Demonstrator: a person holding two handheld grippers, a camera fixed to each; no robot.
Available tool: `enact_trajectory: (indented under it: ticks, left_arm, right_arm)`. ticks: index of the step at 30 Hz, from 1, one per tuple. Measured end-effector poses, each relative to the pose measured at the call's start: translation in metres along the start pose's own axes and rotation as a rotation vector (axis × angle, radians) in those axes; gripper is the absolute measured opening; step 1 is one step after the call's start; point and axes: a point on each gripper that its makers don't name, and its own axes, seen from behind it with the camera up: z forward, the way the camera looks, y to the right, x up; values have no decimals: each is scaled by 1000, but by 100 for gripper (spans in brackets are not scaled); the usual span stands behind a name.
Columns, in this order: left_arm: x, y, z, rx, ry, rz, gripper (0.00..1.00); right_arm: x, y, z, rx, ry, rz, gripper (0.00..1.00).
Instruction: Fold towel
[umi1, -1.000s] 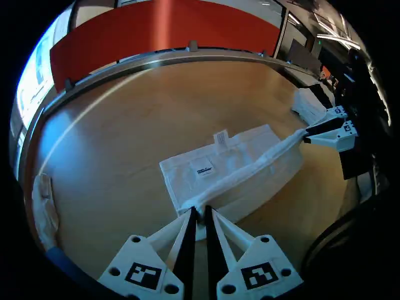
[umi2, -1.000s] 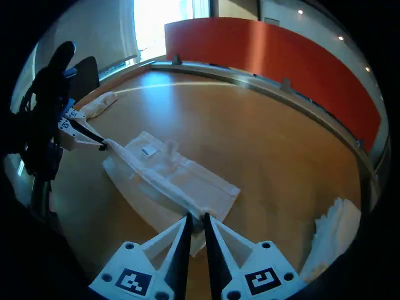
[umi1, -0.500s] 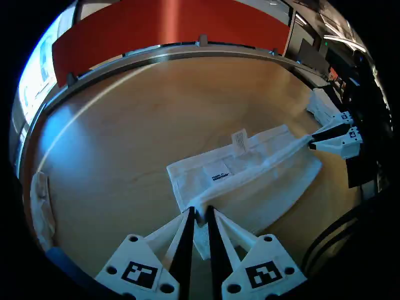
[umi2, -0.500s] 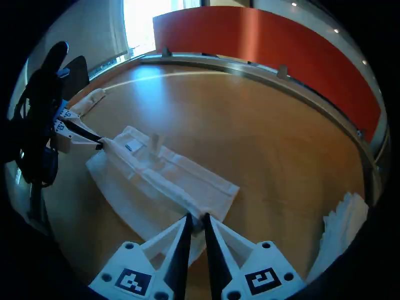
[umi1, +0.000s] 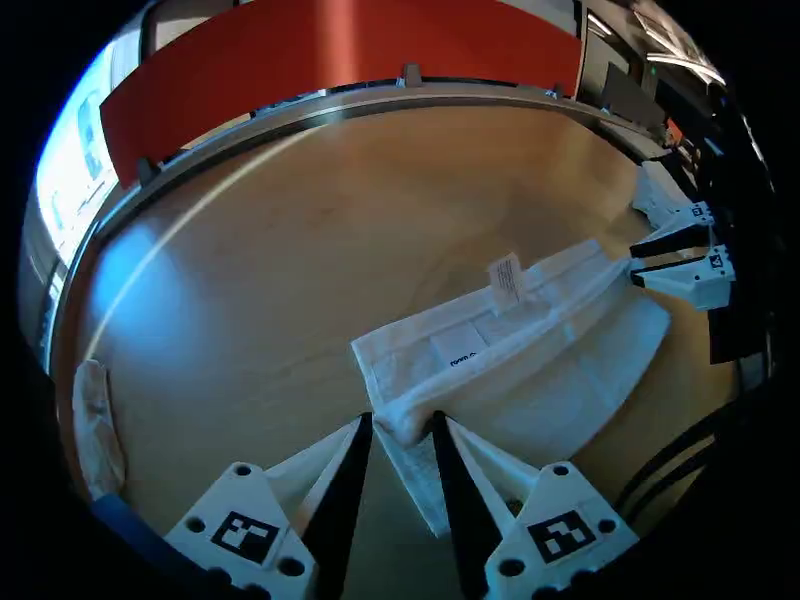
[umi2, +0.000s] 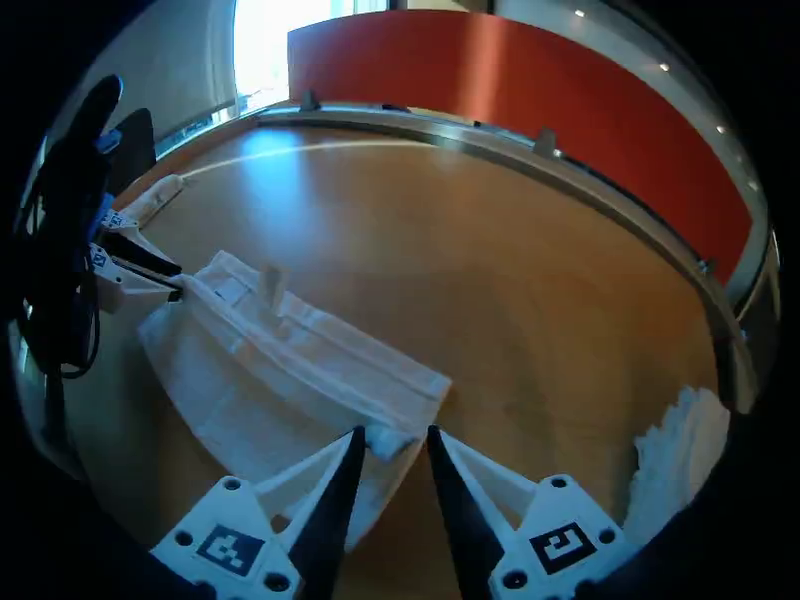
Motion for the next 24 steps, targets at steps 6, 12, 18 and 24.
enact_trajectory:
  ticks: [6, 12, 18, 24]
  left_arm:
    - [7, -10, 3, 38, 11, 15, 56]
    - [14, -18, 3, 64, 22, 18, 69]
    - [20, -27, -2, 89, 45, 11, 76]
    - [21, -32, -11, 98, 58, -4, 76]
  right_arm:
    - [5, 12, 3, -41, 7, -11, 66]
    - [11, 20, 5, -71, 19, -14, 71]
    - [18, 26, 1, -90, 40, -15, 89]
    - [22, 28, -5, -99, 56, -3, 94]
